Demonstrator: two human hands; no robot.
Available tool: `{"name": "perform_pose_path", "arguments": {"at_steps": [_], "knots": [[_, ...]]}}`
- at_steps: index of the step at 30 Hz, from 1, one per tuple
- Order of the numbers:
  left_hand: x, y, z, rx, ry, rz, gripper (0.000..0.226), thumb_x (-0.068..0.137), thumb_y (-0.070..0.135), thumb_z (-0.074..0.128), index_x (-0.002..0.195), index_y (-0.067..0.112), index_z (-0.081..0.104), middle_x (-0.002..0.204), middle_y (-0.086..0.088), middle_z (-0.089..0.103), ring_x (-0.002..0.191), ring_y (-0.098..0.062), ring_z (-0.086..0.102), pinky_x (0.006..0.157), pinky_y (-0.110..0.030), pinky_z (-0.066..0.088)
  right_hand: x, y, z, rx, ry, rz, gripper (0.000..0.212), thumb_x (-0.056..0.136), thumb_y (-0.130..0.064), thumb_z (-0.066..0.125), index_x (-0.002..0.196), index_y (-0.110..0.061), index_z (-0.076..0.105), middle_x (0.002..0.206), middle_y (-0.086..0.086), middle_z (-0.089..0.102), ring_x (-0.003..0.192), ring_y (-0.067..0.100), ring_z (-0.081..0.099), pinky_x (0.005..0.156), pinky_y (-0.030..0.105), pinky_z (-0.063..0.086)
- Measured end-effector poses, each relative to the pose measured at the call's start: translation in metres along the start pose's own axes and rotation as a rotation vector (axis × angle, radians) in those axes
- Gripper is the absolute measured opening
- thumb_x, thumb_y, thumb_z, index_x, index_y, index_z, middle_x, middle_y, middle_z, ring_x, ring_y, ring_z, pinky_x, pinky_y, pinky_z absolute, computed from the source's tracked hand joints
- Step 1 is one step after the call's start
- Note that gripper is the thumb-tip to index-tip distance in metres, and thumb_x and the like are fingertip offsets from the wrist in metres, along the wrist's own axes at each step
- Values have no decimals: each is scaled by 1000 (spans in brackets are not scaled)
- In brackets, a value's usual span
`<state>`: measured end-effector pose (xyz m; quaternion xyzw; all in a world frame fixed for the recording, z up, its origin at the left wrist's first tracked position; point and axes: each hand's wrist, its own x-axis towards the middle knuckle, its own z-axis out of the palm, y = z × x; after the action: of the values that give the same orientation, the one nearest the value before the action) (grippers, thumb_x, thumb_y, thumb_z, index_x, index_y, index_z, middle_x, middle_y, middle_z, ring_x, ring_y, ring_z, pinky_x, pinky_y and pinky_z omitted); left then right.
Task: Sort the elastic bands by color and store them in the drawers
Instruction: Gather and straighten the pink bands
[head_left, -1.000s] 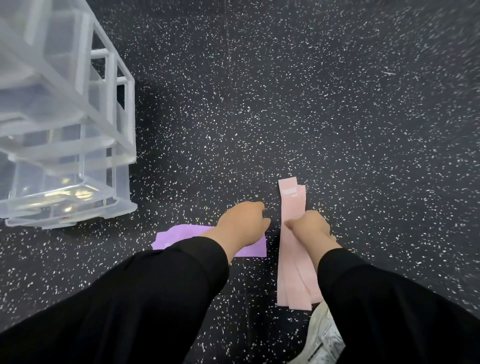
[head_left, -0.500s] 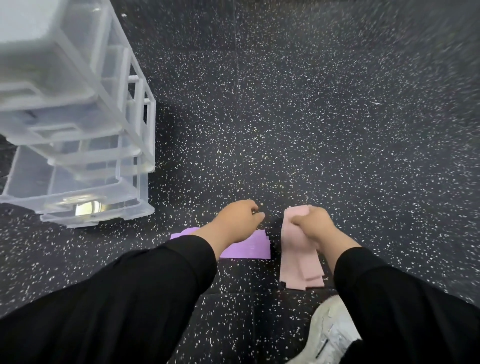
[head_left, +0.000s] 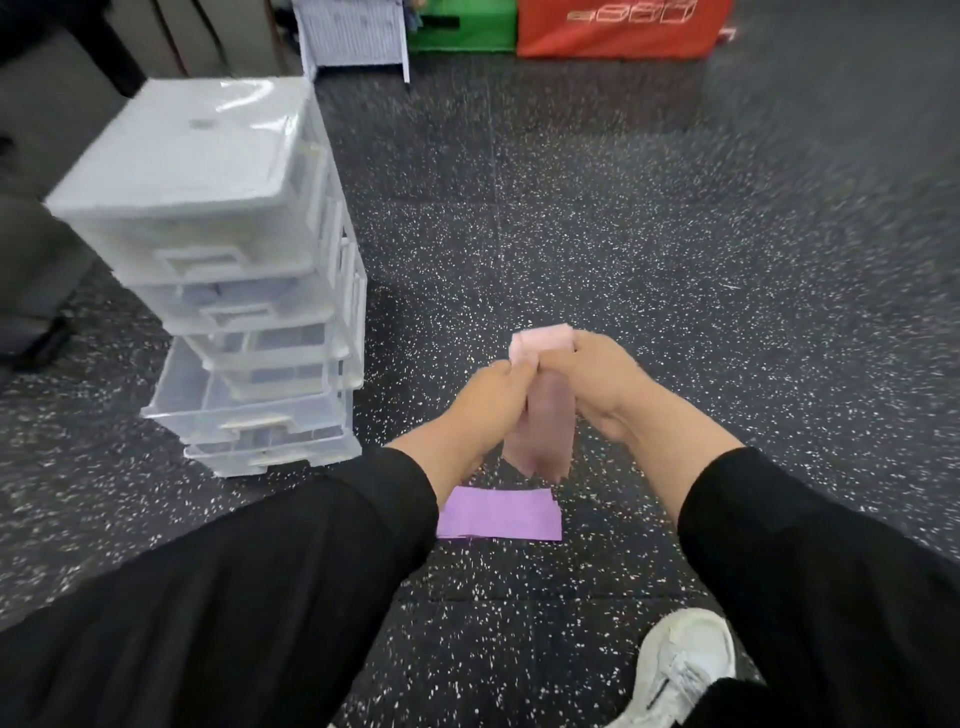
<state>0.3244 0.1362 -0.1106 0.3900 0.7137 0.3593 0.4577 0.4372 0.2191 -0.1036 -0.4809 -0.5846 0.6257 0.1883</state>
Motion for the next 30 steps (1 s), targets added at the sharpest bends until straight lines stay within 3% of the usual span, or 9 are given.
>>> {"name": "perform_pose_path", "arguments": {"at_steps": [4,7,11,16,20,23,26,28,30], "knots": [[-25,32,-44,-108,141,65,34,105,41,40,117,19,64,114,0,70,112,-21,64,96,-36,49,-18,-55,29,37,-61,-83,23,94,-7,59,114,-9,70,109,10,76,105,27,72,97,46,56],[-45,54,-72,-100,174,134,27,104,34,39,100,25,65,113,-4,72,111,-24,65,101,-43,50,-29,-92,53,-80,-35,-148,26,87,-9,55,105,-7,72,106,15,75,108,33,69,97,55,53],[-74,74,-116,-122,251,207,25,100,35,44,110,31,66,109,4,74,108,-20,67,98,-42,53,-43,-140,86,-57,3,-240,20,84,-8,61,98,-10,76,97,8,78,98,26,73,87,42,58],[-115,97,-167,-228,231,318,21,102,13,51,101,22,69,89,8,78,83,-3,70,72,-19,55,-61,-186,122,-22,-86,-418,22,89,-7,56,101,-1,73,102,20,74,84,20,71,71,34,54],[-125,95,-186,-264,288,265,17,97,9,55,102,22,65,97,-2,73,82,-11,64,55,-14,48,-69,-200,129,-145,-179,-479,25,95,-16,53,104,-16,76,97,1,79,95,19,74,84,40,60],[-124,95,-192,-307,300,251,21,99,10,57,114,22,67,108,-2,76,96,-14,70,71,-19,55,-62,-200,115,-161,-238,-433,20,92,-17,59,100,-14,77,96,3,79,93,19,72,84,38,55],[-124,94,-200,-193,370,261,24,97,20,58,118,27,68,114,6,74,111,-16,66,98,-39,52,-58,-199,103,-247,-192,-364,35,88,-43,71,91,-8,68,87,9,72,80,22,62,74,41,55],[-123,94,-205,-156,412,279,21,98,20,59,116,27,70,113,9,73,110,-13,64,97,-36,50,-56,-198,99,-411,-1,-449,47,81,-57,74,107,-20,60,100,0,66,83,15,62,72,41,55],[-123,95,-209,-169,414,307,19,98,15,60,109,23,73,105,7,76,102,-12,67,86,-30,52,-54,-198,97,-466,20,-594,61,79,-59,75,127,-31,50,124,-8,57,109,8,58,79,32,50]]}}
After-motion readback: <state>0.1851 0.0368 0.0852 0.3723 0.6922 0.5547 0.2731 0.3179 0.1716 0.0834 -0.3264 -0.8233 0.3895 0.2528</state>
